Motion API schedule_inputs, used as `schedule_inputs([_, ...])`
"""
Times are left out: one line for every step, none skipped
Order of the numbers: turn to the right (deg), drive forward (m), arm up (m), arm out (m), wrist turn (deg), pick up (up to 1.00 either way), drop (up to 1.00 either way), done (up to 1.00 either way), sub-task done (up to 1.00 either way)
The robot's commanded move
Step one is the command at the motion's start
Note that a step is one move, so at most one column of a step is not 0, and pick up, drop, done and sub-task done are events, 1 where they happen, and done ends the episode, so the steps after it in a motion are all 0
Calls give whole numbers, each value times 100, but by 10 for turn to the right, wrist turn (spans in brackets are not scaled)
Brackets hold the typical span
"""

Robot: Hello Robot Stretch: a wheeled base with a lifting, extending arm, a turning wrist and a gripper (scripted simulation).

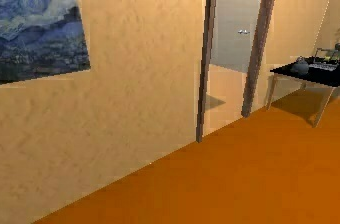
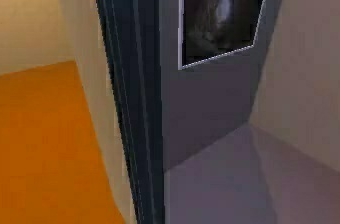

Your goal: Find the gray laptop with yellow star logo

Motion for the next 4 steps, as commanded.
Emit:
schedule_inputs([120, 0, 0, 0, 0, 0, 0, 0, 0])
schedule_inputs([0, 20, 0, 0, 0, 0, 0, 0, 0])
schedule_inputs([390, 0, 0, 0, 0, 0, 0, 0, 0])
schedule_inputs([0, 100, 0, 0, 0, 0, 0, 0, 0])
